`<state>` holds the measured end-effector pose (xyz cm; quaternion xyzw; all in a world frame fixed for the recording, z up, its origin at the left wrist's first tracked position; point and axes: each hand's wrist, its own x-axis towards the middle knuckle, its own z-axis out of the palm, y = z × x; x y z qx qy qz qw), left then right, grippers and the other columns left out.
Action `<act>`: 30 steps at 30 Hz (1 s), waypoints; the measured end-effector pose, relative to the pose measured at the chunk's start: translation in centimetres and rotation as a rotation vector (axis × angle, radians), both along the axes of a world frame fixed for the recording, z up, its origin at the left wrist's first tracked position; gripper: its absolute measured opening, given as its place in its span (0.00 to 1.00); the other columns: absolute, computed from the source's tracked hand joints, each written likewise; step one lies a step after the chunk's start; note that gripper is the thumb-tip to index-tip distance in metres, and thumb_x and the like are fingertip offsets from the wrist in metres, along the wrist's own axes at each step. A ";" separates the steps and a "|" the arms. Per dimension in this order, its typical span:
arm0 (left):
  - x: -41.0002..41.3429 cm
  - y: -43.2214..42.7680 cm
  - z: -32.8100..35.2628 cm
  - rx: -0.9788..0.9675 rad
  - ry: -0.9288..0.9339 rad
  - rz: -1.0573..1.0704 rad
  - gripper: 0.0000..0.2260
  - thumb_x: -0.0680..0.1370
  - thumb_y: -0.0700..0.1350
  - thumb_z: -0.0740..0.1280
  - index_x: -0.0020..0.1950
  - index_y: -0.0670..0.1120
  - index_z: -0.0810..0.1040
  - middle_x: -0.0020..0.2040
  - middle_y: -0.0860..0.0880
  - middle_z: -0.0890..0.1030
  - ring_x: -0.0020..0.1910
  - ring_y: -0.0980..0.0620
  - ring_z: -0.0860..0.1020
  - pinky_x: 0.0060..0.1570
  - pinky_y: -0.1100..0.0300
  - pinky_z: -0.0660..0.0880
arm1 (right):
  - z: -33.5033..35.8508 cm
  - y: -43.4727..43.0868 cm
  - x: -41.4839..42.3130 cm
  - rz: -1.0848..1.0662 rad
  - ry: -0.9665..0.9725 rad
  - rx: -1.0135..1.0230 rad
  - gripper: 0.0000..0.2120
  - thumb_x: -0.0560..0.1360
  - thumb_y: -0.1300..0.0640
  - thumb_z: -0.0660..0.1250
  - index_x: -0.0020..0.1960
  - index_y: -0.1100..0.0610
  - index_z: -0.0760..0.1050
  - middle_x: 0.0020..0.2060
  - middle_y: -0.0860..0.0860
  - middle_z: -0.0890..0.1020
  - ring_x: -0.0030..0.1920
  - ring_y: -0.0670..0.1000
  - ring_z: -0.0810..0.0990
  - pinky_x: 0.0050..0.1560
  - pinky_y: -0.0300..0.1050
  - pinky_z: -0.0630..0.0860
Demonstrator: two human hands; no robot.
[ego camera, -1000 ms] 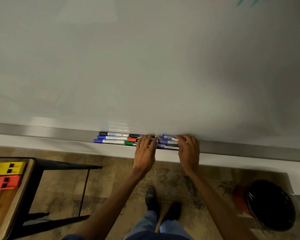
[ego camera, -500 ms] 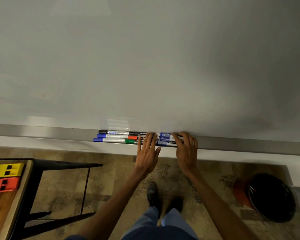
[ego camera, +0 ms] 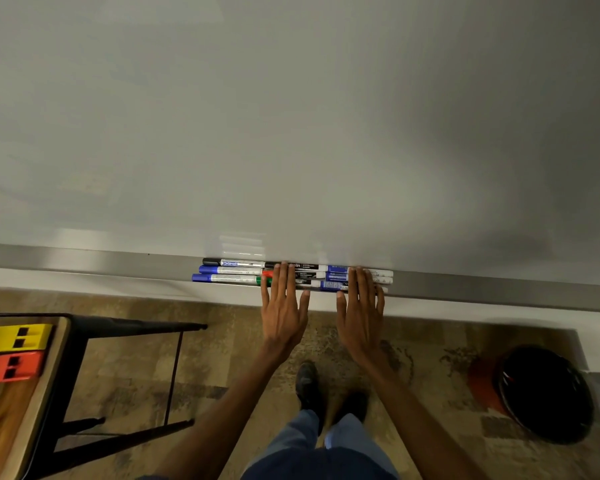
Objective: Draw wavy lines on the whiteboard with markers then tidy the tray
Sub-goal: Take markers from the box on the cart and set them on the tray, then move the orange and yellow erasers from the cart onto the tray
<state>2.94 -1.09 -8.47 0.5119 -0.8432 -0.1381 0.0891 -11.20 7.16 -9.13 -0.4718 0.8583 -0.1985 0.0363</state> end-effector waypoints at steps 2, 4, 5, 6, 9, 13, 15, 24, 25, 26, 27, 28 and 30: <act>0.0 0.1 -0.4 0.018 -0.041 -0.005 0.29 0.83 0.58 0.45 0.79 0.43 0.50 0.80 0.45 0.50 0.79 0.50 0.45 0.77 0.45 0.45 | -0.2 0.1 0.2 -0.010 0.006 0.014 0.26 0.82 0.47 0.49 0.76 0.58 0.59 0.76 0.55 0.62 0.76 0.53 0.59 0.74 0.56 0.56; -0.3 0.3 -0.4 0.032 -0.060 -0.002 0.29 0.83 0.58 0.45 0.80 0.43 0.48 0.80 0.45 0.47 0.79 0.50 0.43 0.77 0.46 0.43 | -0.4 0.1 0.3 -0.011 0.019 0.023 0.27 0.82 0.47 0.50 0.77 0.58 0.57 0.76 0.54 0.61 0.76 0.53 0.57 0.74 0.56 0.55; -0.3 0.3 -0.4 0.038 -0.063 -0.002 0.30 0.83 0.59 0.44 0.80 0.43 0.47 0.80 0.45 0.46 0.79 0.50 0.43 0.77 0.46 0.42 | -0.4 0.0 0.5 -0.015 0.022 0.027 0.27 0.82 0.47 0.50 0.77 0.58 0.57 0.76 0.54 0.60 0.77 0.53 0.57 0.74 0.56 0.55; -0.4 0.4 -0.3 0.042 -0.065 -0.003 0.30 0.83 0.59 0.43 0.80 0.43 0.47 0.80 0.45 0.46 0.79 0.49 0.42 0.77 0.46 0.42 | -0.4 0.0 0.6 -0.021 0.023 0.032 0.27 0.82 0.47 0.50 0.77 0.58 0.57 0.76 0.54 0.61 0.77 0.53 0.57 0.74 0.57 0.55; -0.2 0.4 -0.2 0.042 -0.078 -0.014 0.31 0.82 0.60 0.42 0.80 0.43 0.47 0.80 0.44 0.45 0.79 0.49 0.42 0.76 0.46 0.41 | -0.5 -0.2 0.9 -0.045 0.017 0.033 0.27 0.81 0.47 0.50 0.76 0.58 0.59 0.76 0.55 0.62 0.76 0.54 0.59 0.74 0.58 0.55; -0.1 0.4 -0.1 0.061 -0.090 -0.018 0.31 0.82 0.60 0.42 0.80 0.43 0.45 0.80 0.45 0.43 0.79 0.49 0.41 0.76 0.47 0.40 | -0.6 -0.1 0.8 -0.041 0.024 0.051 0.27 0.82 0.46 0.48 0.76 0.58 0.59 0.76 0.55 0.62 0.76 0.54 0.58 0.75 0.57 0.52; -0.1 0.3 0.0 0.060 -0.070 -0.019 0.31 0.82 0.60 0.43 0.80 0.43 0.44 0.80 0.45 0.44 0.79 0.49 0.41 0.77 0.48 0.40 | -0.5 -0.1 0.8 -0.037 0.025 0.057 0.27 0.82 0.46 0.47 0.76 0.58 0.60 0.76 0.54 0.62 0.76 0.53 0.58 0.75 0.56 0.52; -0.2 0.8 2.4 0.038 0.092 0.007 0.29 0.82 0.59 0.43 0.79 0.46 0.44 0.80 0.46 0.45 0.78 0.52 0.40 0.77 0.49 0.40 | 2.7 -0.7 1.2 0.019 -0.016 -0.110 0.24 0.81 0.49 0.51 0.71 0.61 0.68 0.69 0.57 0.73 0.70 0.57 0.70 0.71 0.57 0.64; -0.2 0.9 2.8 0.037 0.101 0.018 0.28 0.82 0.59 0.42 0.79 0.46 0.45 0.80 0.47 0.45 0.78 0.52 0.40 0.77 0.48 0.40 | 3.3 -0.9 1.2 0.032 -0.011 -0.122 0.23 0.81 0.49 0.51 0.70 0.61 0.69 0.68 0.57 0.74 0.69 0.57 0.71 0.70 0.57 0.65; -0.2 1.1 3.2 0.031 0.109 0.030 0.28 0.82 0.59 0.42 0.79 0.47 0.45 0.80 0.46 0.46 0.78 0.52 0.40 0.77 0.48 0.41 | 3.9 -1.0 1.3 0.047 -0.004 -0.134 0.23 0.81 0.49 0.52 0.69 0.60 0.69 0.67 0.57 0.75 0.67 0.57 0.72 0.69 0.56 0.66; -0.1 1.3 3.6 0.020 0.119 0.041 0.28 0.82 0.59 0.42 0.79 0.47 0.46 0.80 0.46 0.48 0.79 0.52 0.41 0.77 0.48 0.42 | 4.6 -1.1 1.5 0.062 0.001 -0.148 0.22 0.81 0.49 0.52 0.69 0.60 0.70 0.66 0.56 0.75 0.66 0.56 0.73 0.68 0.55 0.67; 0.1 1.5 4.2 0.011 0.133 0.054 0.28 0.82 0.59 0.42 0.79 0.46 0.48 0.80 0.46 0.50 0.79 0.52 0.42 0.77 0.49 0.42 | 5.2 -1.2 1.7 0.077 -0.002 -0.167 0.21 0.82 0.49 0.53 0.69 0.60 0.70 0.65 0.56 0.76 0.66 0.56 0.73 0.68 0.55 0.67; 0.4 1.8 5.3 -0.005 0.167 0.090 0.29 0.82 0.59 0.43 0.79 0.45 0.52 0.79 0.46 0.53 0.79 0.52 0.45 0.77 0.49 0.42 | 6.5 -1.4 2.2 0.108 -0.022 -0.202 0.20 0.82 0.49 0.53 0.68 0.58 0.70 0.65 0.54 0.76 0.65 0.55 0.72 0.68 0.54 0.67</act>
